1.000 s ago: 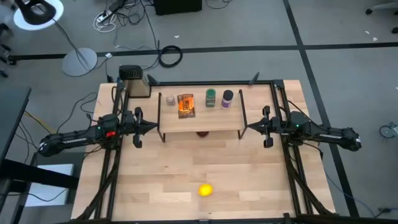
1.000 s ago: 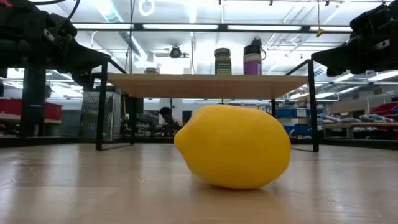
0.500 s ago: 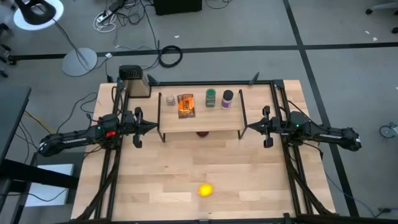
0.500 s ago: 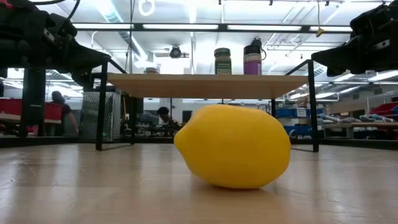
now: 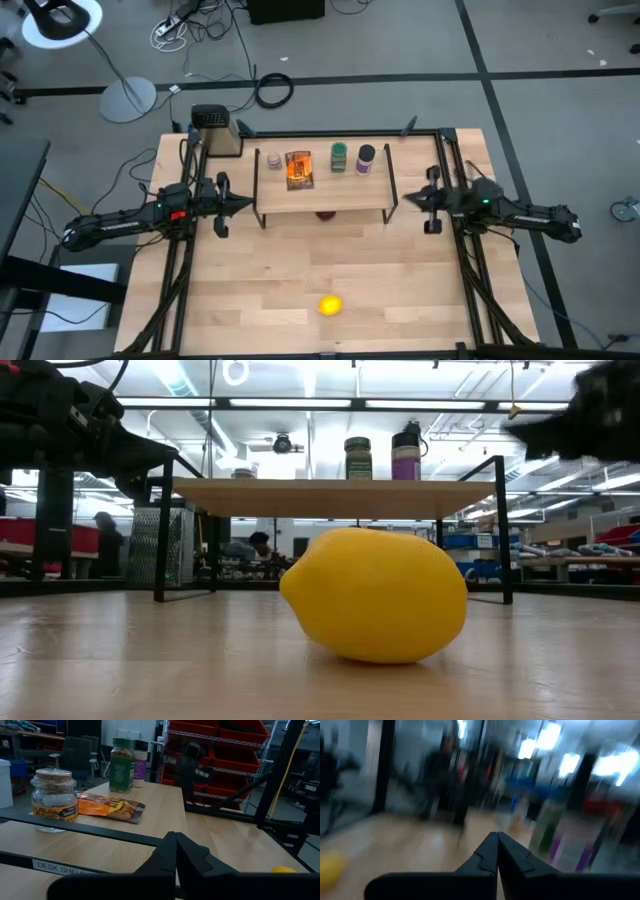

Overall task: Shelf spices
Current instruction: Remove the black seasoning bottle from the shelf

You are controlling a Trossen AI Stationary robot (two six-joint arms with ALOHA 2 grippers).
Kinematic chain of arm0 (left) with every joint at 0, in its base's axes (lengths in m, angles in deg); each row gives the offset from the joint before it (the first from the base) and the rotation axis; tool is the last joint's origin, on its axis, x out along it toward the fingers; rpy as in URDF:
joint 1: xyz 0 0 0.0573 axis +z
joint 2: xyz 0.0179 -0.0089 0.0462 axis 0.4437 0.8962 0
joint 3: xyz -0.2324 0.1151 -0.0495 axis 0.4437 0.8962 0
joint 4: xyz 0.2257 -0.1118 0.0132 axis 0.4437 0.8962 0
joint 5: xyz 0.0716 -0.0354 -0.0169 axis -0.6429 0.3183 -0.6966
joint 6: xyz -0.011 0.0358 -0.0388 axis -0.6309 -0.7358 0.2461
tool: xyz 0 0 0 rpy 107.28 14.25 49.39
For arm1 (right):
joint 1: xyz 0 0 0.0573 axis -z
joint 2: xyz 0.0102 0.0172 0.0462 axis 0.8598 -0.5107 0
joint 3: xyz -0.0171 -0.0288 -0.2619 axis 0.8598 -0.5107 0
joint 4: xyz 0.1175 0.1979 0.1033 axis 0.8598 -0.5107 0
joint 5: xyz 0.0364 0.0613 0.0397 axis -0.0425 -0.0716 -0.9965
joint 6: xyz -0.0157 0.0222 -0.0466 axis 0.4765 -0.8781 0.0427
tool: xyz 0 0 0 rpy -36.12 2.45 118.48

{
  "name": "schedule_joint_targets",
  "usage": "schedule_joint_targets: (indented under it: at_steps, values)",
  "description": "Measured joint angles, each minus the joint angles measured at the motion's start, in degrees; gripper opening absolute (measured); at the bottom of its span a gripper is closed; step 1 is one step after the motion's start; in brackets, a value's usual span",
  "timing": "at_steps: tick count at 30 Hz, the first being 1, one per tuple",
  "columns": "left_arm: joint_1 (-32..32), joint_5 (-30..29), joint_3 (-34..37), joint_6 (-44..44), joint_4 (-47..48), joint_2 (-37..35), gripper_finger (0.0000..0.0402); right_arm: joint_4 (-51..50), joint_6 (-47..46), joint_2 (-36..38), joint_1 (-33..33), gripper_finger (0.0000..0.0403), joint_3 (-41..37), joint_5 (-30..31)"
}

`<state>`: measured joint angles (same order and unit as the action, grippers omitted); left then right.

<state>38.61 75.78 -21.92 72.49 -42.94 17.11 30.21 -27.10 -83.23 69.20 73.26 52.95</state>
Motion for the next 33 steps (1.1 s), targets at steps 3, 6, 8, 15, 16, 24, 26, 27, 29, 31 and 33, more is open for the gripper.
schedule_joint_targets:
  at_steps: [3, 6, 8, 15, 16, 24, 26, 27, 29, 31, 33]
  values:
    - [0.0, 0.0, 0.0, 0.0, 0.0, 0.0, 0.0008, 16.4, -2.5, 0.1, 0.0, 0.0009, 0.0, 1.6]
    - [0.0, 0.0, 0.0, 0.0, 0.0, 0.0, 0.0008, 26.7, -10.8, 0.1, 0.0, 0.0009, 0.4, 7.1]
    - [0.0, 0.0, 0.0, 0.0, 0.0, 0.0, 0.0008, 25.7, -15.5, 0.1, 0.0, 0.0009, 2.3, 10.2]
    - [0.0, 0.0, 0.0, 0.0, -0.1, 0.0, 0.0008, 8.0, -18.0, -7.9, 0.0, 0.0009, 18.4, 5.5]
    - [0.0, 0.0, 0.0, 0.0, -0.2, 0.0, 0.0008, 5.1, -16.6, -10.0, 0.0, 0.0009, 21.5, 3.9]
    - [0.0, 0.0, 0.0, 0.0, -0.3, 0.0, 0.0008, -7.4, -13.4, -24.4, 0.0, 0.0009, 41.6, -1.4]
    - [0.0, 0.0, 0.0, 0.0, -0.3, 0.0, 0.0008, -13.8, -12.5, -28.3, 0.1, 0.0009, 45.9, -1.1]
    - [0.0, 0.0, 0.0, 0.0, -0.3, 0.0, 0.0008, -17.5, -12.0, -30.5, 0.1, 0.0009, 48.0, -0.3]
    - [0.0, 0.0, 0.0, 0.0, -0.3, 0.0, 0.0008, -23.1, -11.8, -34.9, 0.1, 0.0009, 51.6, 1.8]
    - [0.0, 0.0, 0.0, 0.0, -0.4, 0.0, 0.0008, -26.9, -12.1, -39.1, 0.1, 0.0009, 54.1, 3.6]
    - [0.0, 0.0, 0.0, 0.0, -0.4, 0.0, 0.0008, -28.6, -12.9, -43.3, 0.1, 0.0009, 56.0, 4.9]
